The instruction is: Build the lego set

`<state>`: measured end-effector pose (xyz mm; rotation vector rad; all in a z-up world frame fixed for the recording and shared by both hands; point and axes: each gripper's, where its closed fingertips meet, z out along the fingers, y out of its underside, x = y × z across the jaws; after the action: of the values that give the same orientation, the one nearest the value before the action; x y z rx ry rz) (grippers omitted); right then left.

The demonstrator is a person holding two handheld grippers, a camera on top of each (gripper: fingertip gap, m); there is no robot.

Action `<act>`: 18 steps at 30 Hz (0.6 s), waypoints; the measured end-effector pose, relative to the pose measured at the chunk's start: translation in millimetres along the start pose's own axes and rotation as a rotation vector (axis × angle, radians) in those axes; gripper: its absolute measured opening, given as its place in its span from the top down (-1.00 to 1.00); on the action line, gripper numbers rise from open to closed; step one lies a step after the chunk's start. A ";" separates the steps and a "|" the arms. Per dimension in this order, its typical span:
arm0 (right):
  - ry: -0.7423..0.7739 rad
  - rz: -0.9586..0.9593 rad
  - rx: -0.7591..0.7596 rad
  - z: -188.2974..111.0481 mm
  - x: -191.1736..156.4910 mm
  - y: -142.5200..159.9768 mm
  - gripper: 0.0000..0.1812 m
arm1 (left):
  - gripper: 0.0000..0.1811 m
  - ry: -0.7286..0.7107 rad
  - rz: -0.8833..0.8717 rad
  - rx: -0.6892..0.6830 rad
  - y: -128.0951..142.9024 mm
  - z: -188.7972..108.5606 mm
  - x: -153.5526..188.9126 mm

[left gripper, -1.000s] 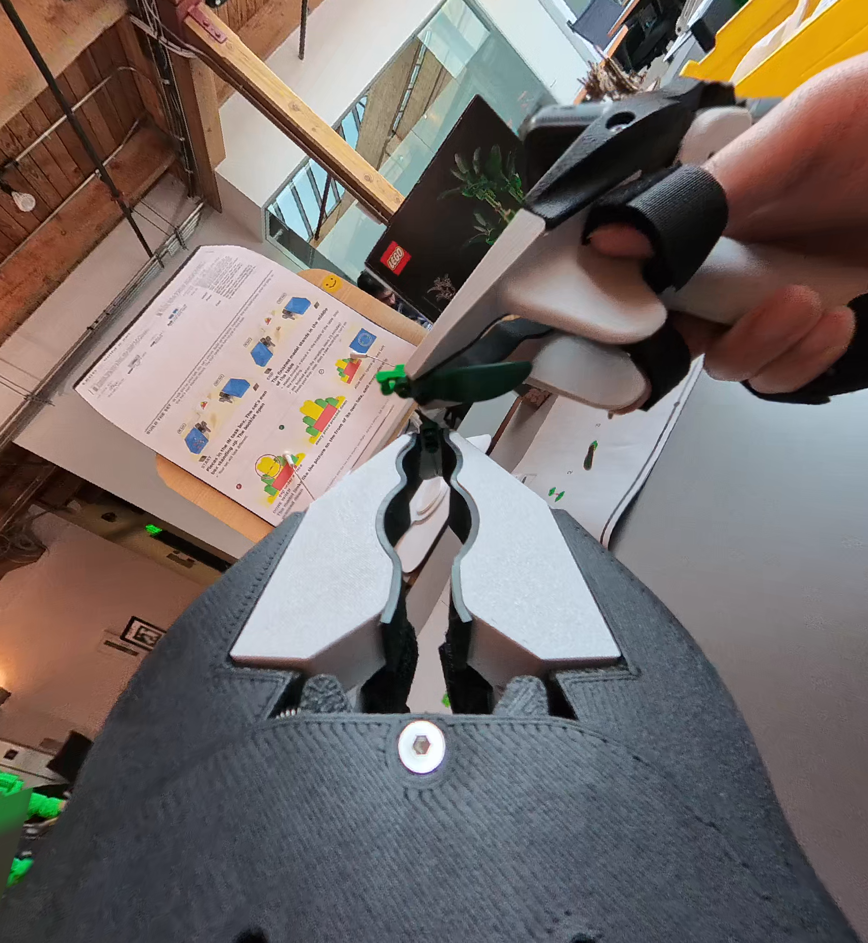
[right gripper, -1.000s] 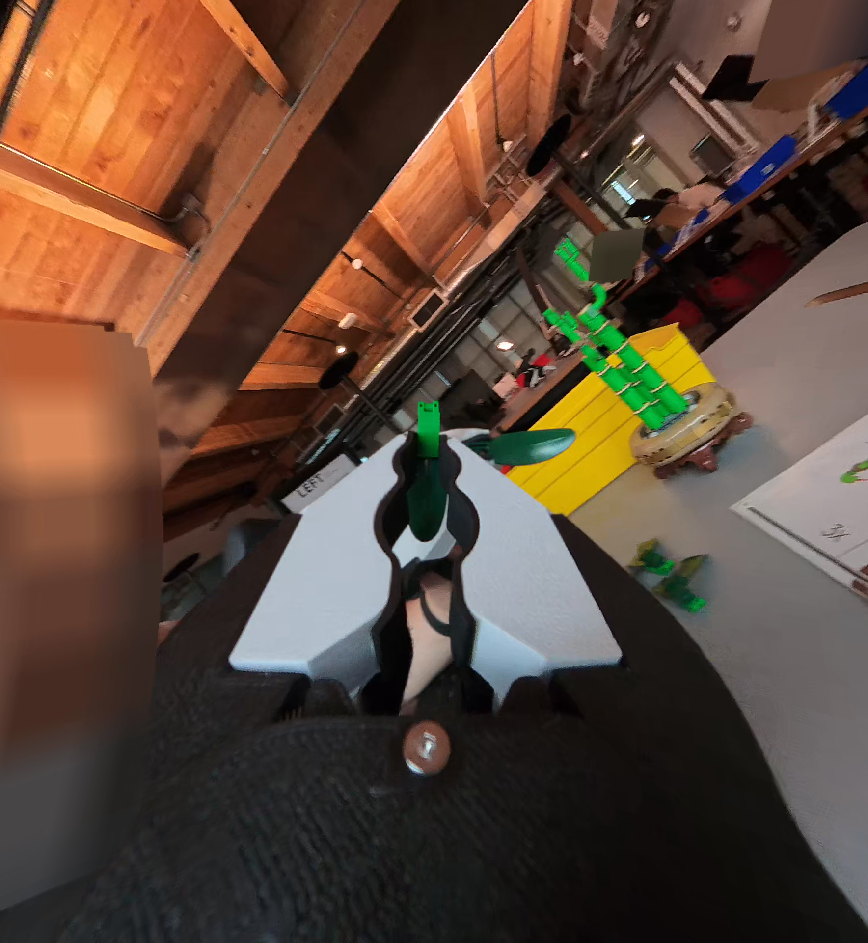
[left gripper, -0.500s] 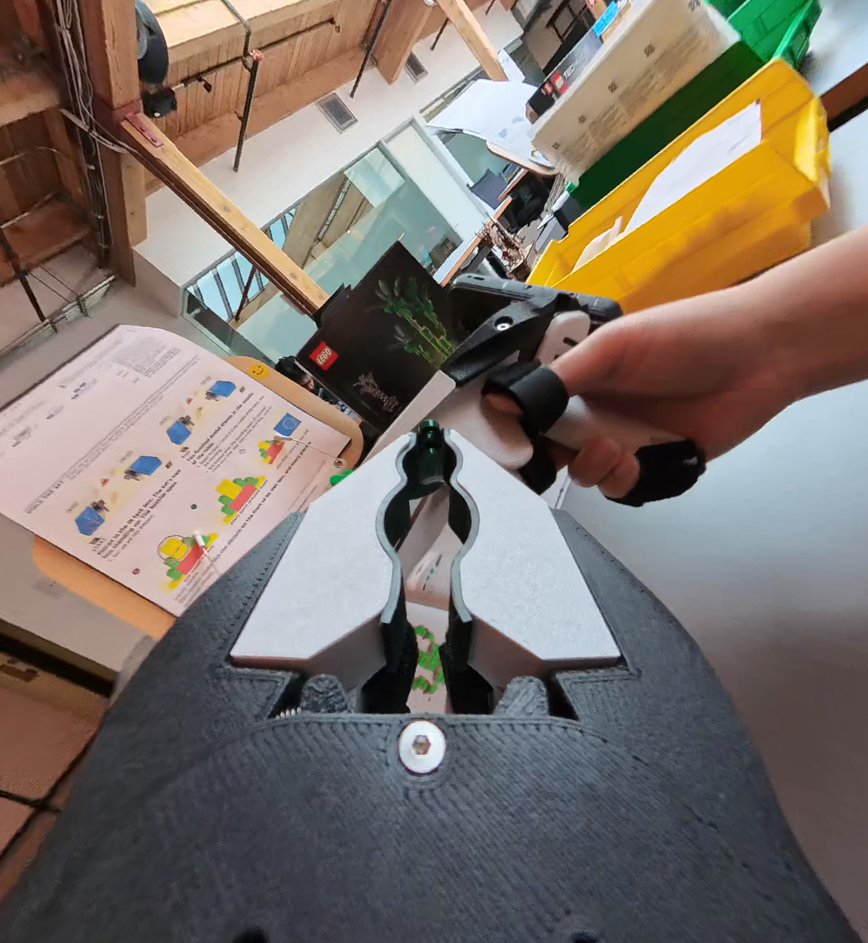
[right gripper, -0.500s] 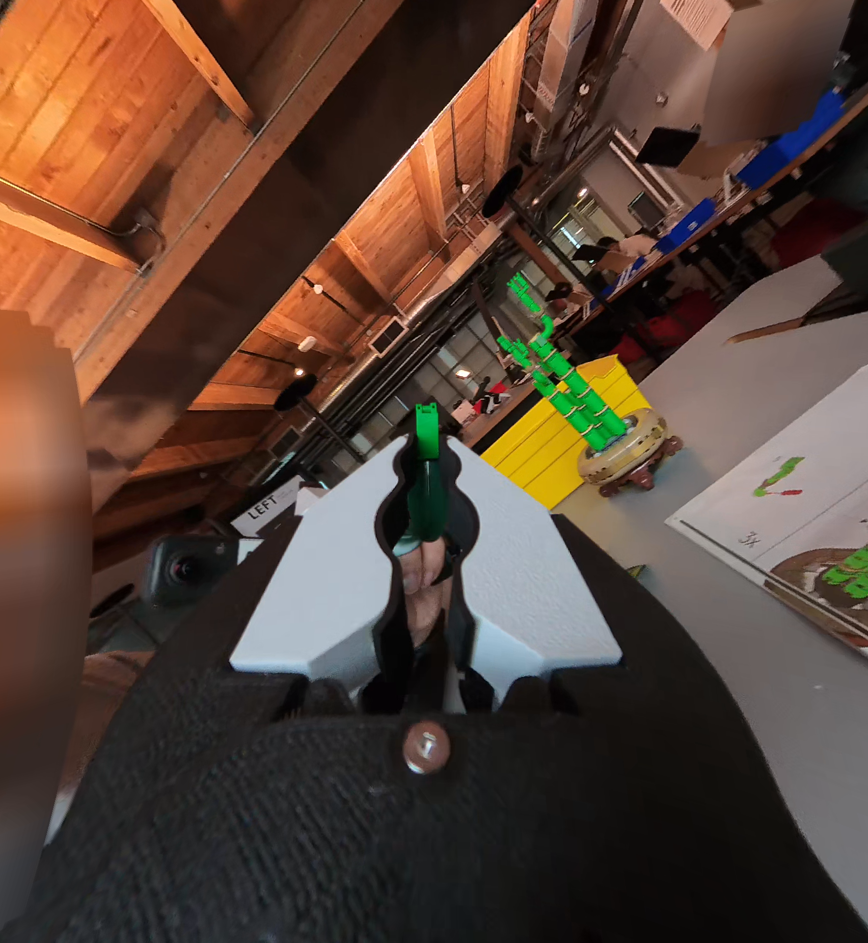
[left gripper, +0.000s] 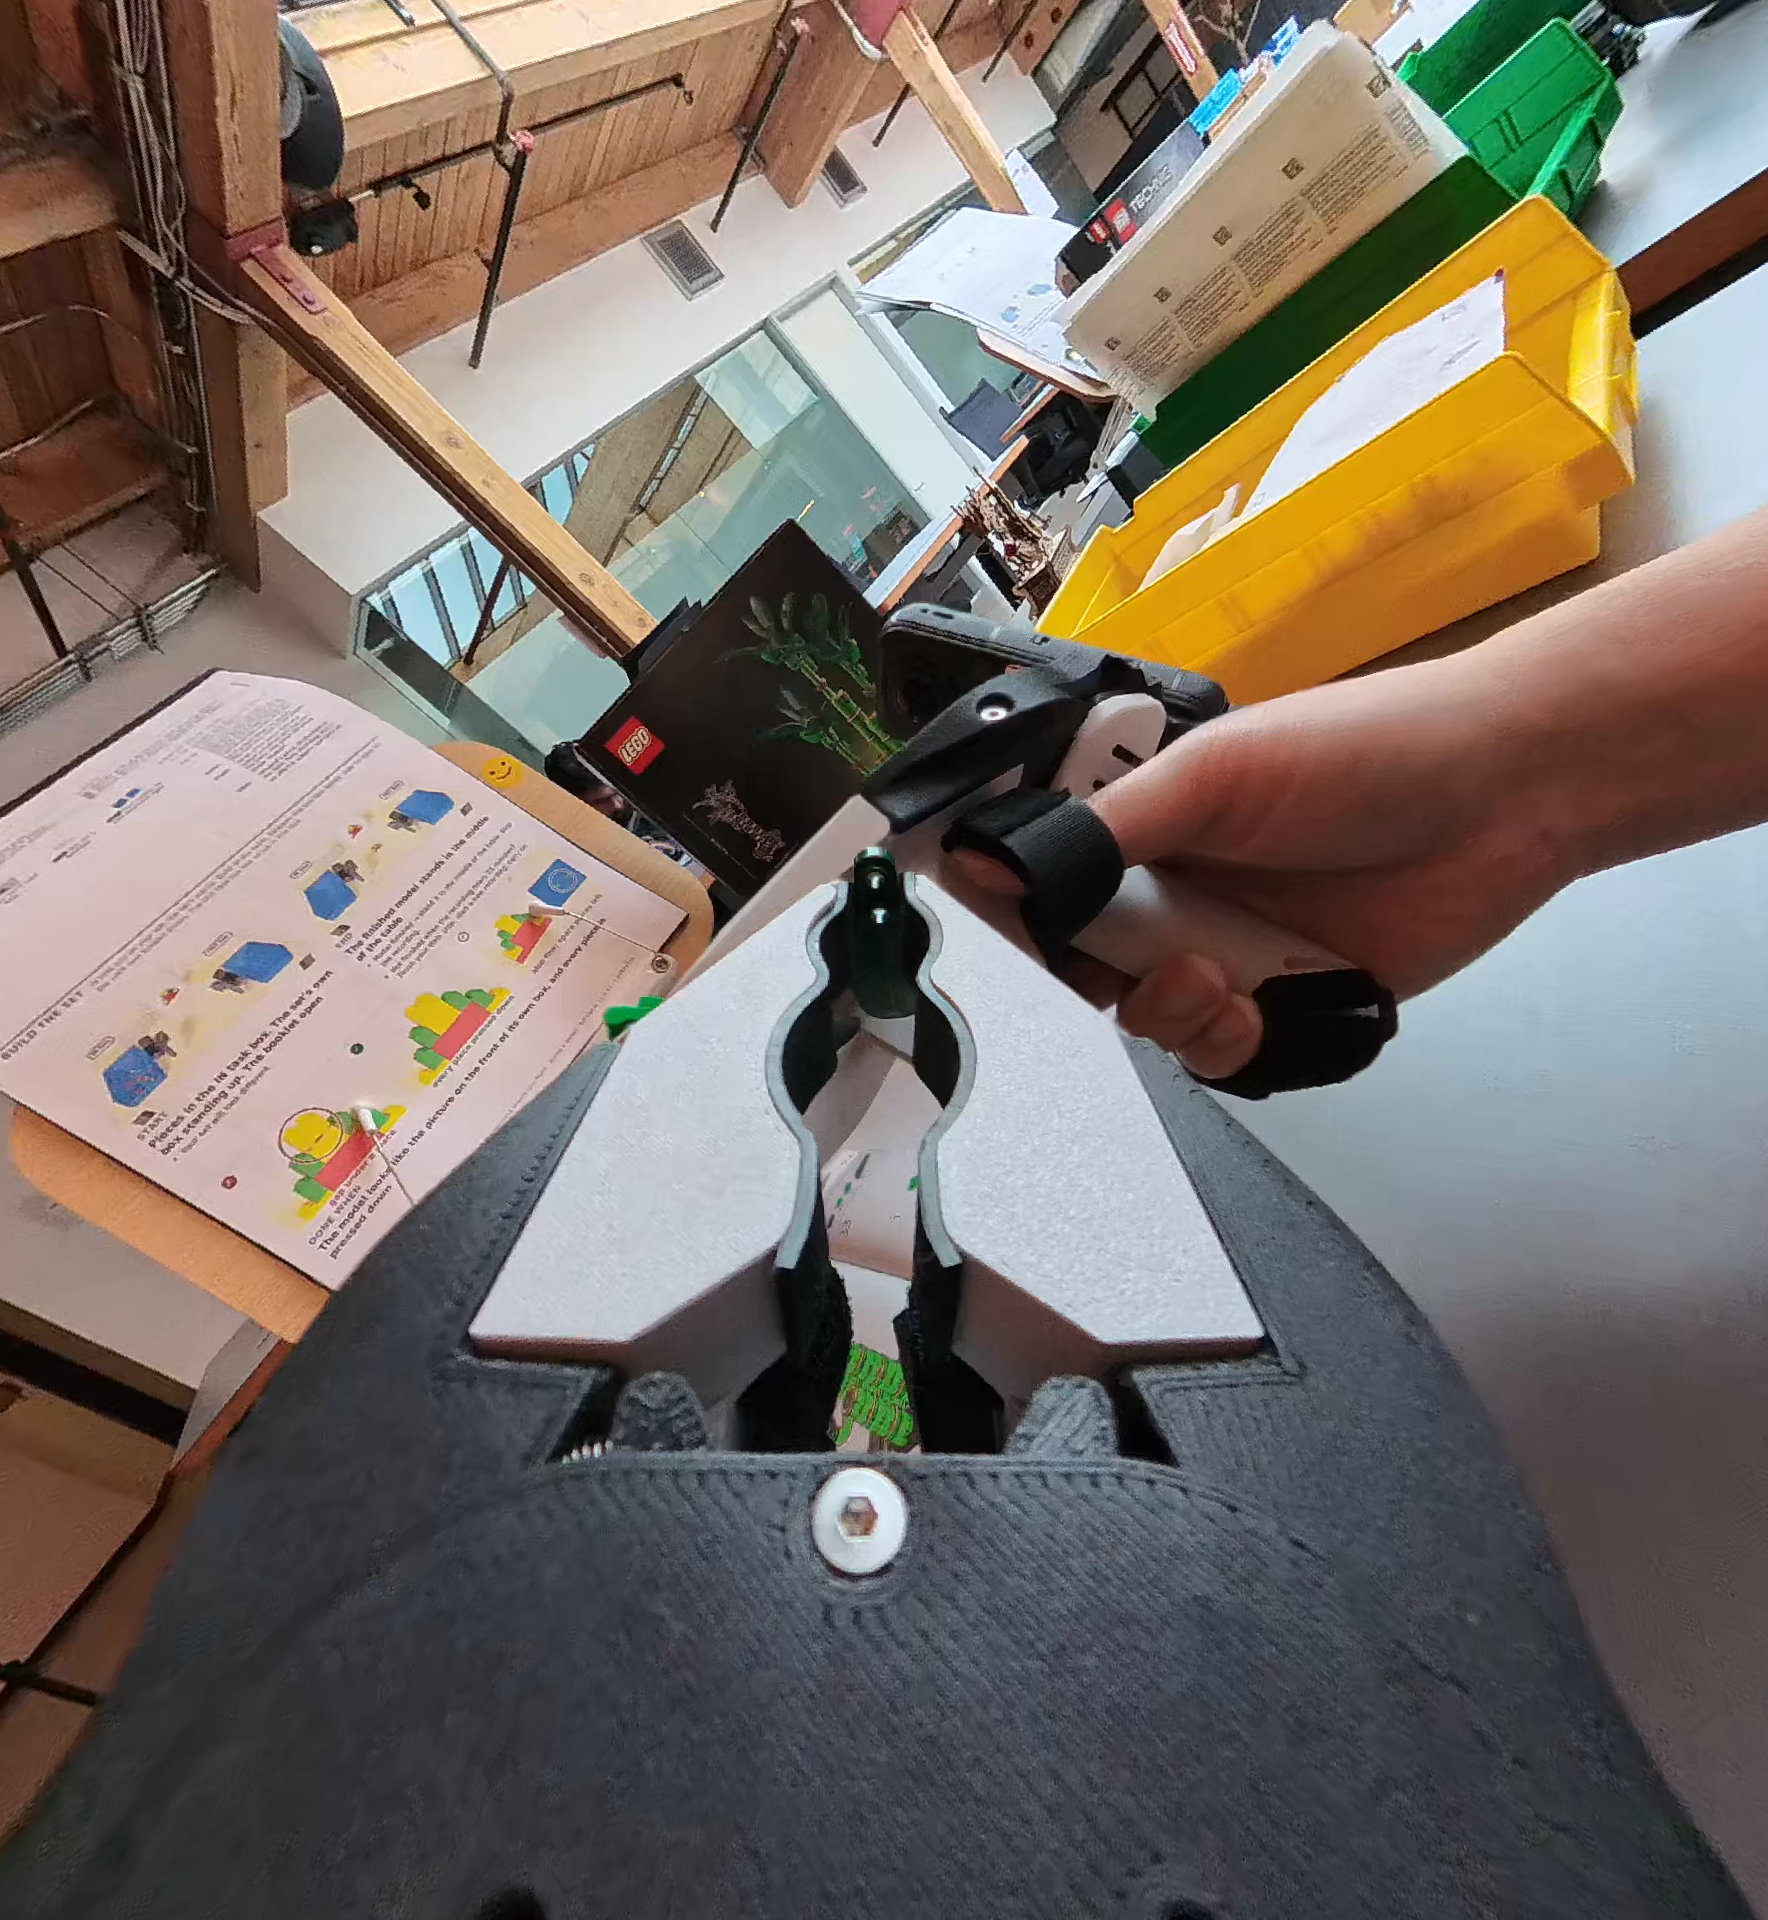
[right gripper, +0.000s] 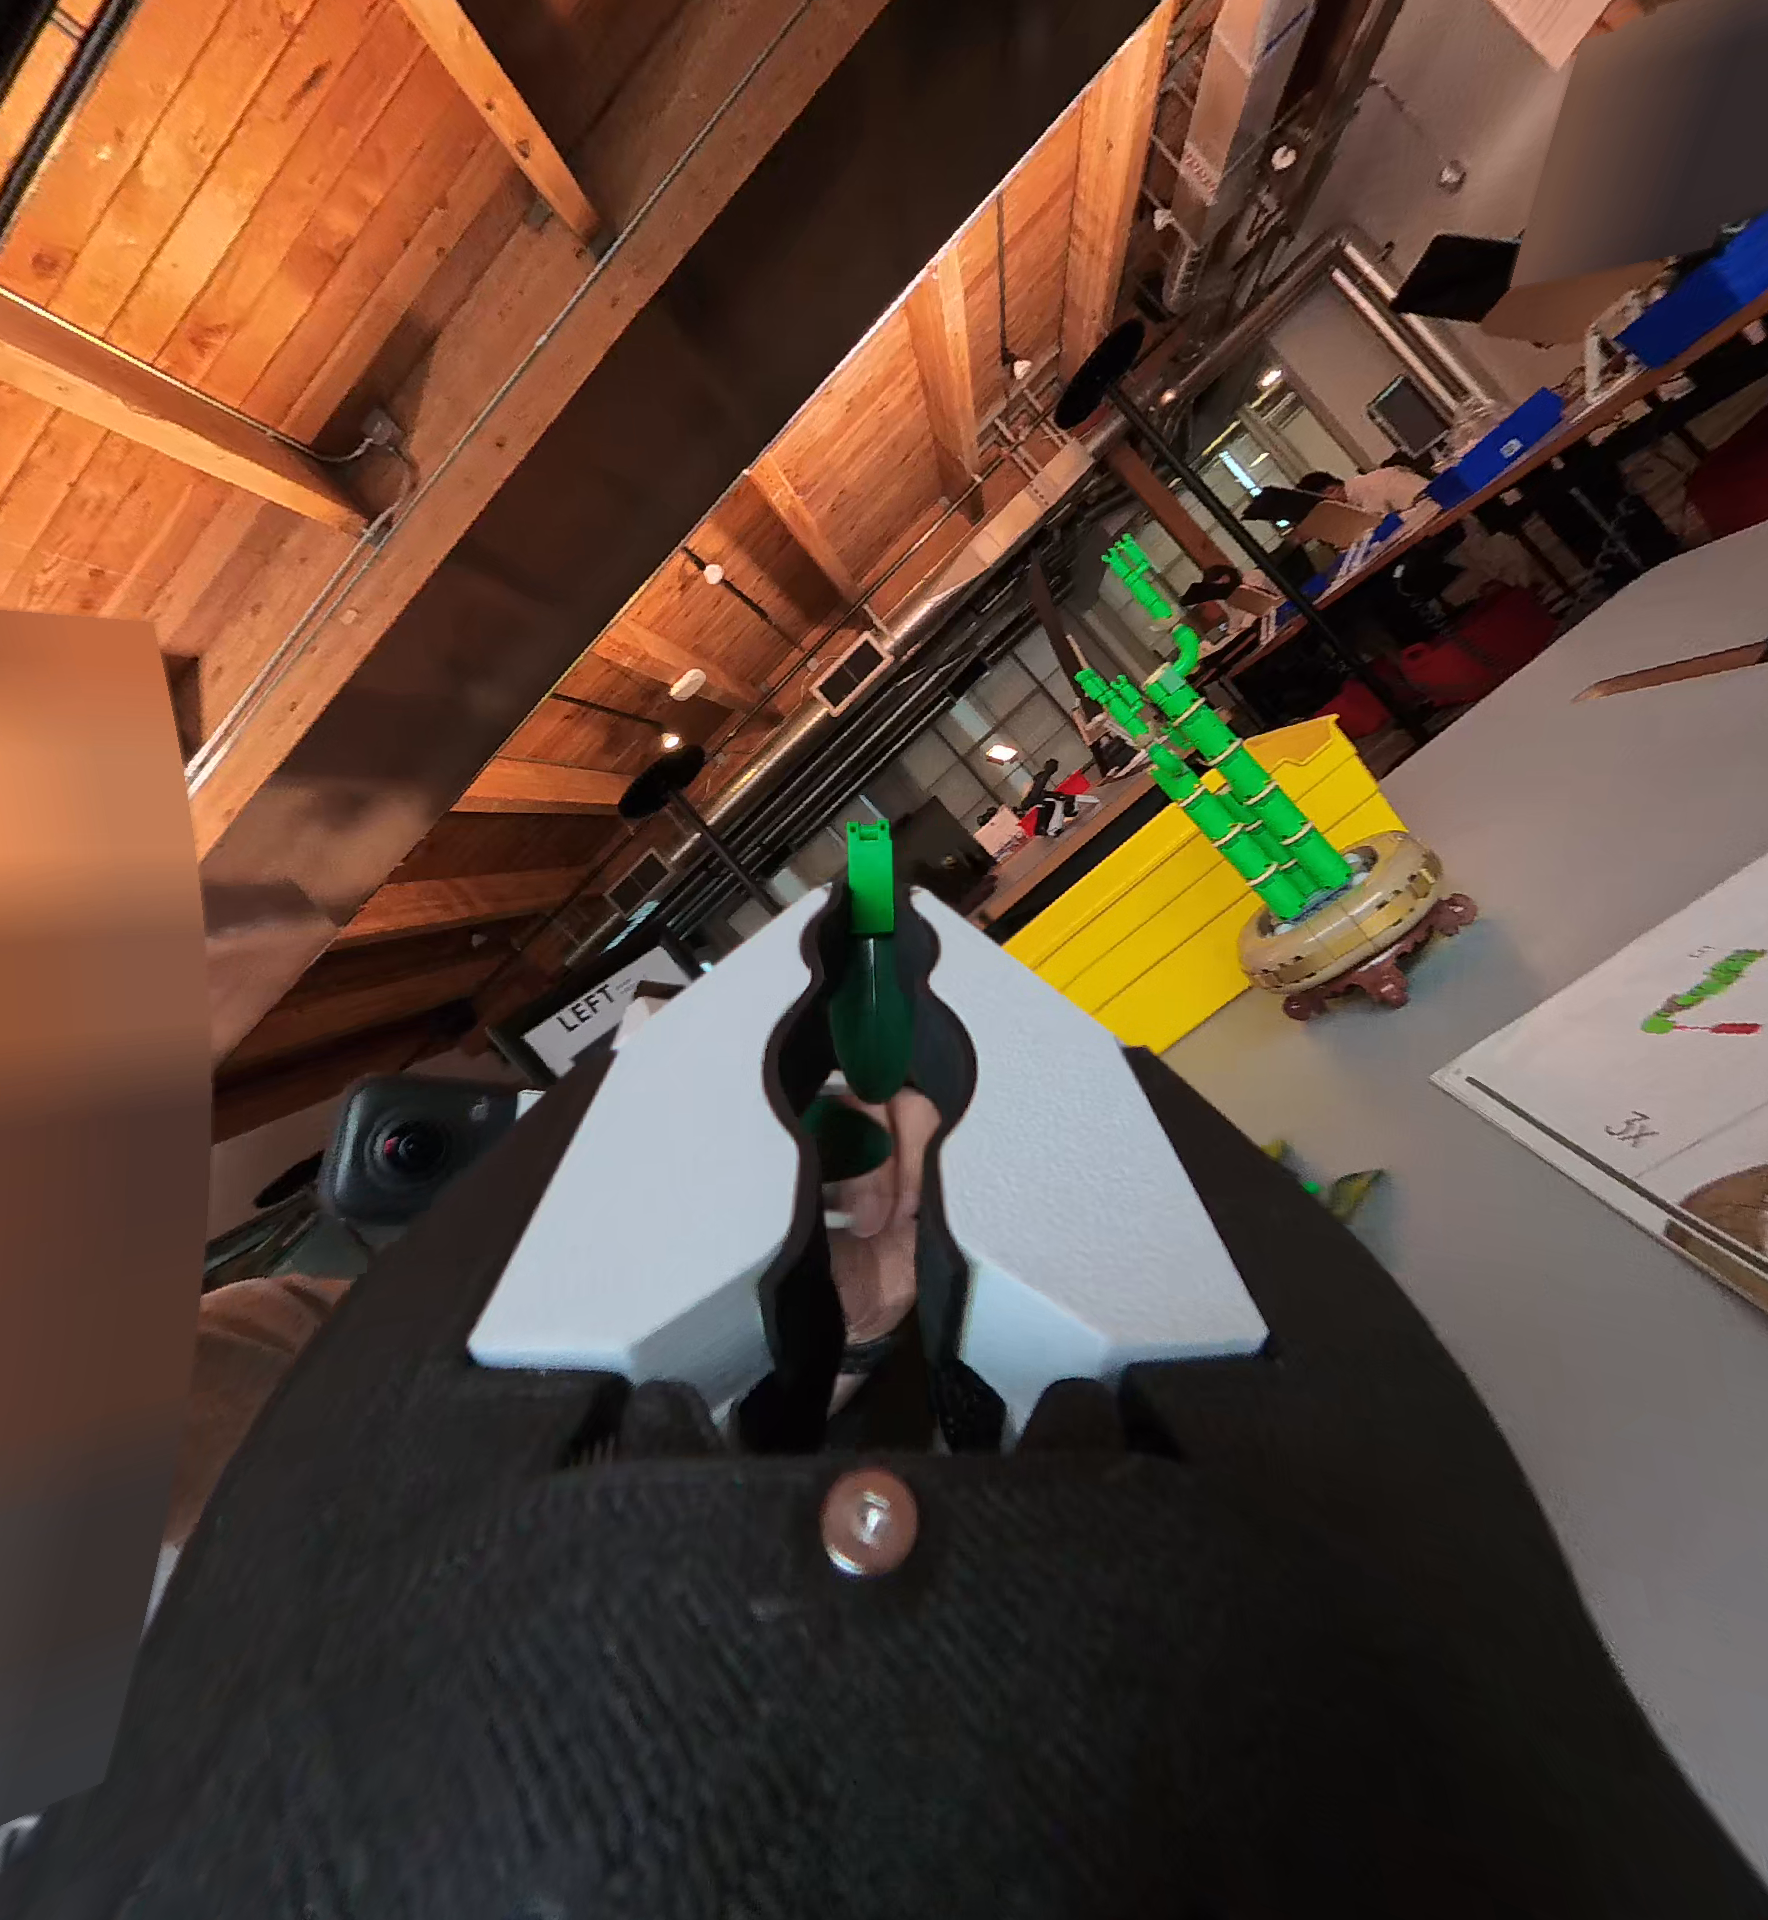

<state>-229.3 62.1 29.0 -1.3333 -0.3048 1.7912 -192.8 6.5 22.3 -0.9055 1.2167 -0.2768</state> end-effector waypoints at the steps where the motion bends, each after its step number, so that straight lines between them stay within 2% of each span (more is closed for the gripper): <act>1: -0.013 0.014 -0.003 0.9 -1.4 1.0 0.94 | 0.94 -0.003 -0.001 -0.006 1.8 0.3 -1.1; 11: -0.024 0.030 0.027 -4.8 0.0 -6.7 0.92 | 0.94 -0.027 0.072 -0.064 10.2 2.2 -2.7; 18: -0.019 0.008 0.011 -10.8 0.8 -10.6 0.94 | 0.94 -0.080 0.073 -0.083 14.3 -1.5 -17.4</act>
<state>-214.8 66.0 30.9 -1.3122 -0.2993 1.8105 -204.3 25.9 23.8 -0.9332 1.1920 -0.1308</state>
